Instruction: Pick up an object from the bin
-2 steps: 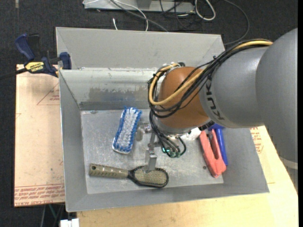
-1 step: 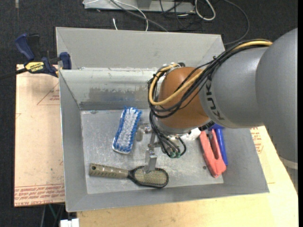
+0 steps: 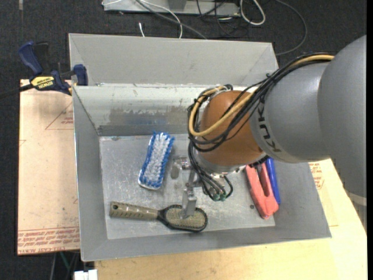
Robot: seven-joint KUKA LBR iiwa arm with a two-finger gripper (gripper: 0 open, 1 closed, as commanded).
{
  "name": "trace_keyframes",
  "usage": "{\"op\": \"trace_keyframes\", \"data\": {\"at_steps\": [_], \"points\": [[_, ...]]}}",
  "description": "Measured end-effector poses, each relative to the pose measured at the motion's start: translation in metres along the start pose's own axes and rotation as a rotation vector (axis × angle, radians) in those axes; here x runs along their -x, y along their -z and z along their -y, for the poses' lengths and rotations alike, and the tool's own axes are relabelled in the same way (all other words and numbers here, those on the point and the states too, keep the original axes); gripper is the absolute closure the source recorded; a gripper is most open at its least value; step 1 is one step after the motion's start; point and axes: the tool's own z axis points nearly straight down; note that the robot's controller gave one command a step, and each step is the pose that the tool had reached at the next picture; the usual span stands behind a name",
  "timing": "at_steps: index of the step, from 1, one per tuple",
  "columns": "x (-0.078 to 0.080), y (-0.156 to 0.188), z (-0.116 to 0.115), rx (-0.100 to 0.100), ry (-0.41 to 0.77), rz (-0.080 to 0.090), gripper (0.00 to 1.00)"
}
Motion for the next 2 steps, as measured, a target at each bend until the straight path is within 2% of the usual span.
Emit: {"op": "trace_keyframes", "data": {"at_steps": [1, 2], "points": [[-0.01, 0.013, 0.054, 0.001, 0.255, 0.002, 0.0], [-0.036, -0.044, 0.013, -0.001, 0.0, -0.014, 0.0]]}}
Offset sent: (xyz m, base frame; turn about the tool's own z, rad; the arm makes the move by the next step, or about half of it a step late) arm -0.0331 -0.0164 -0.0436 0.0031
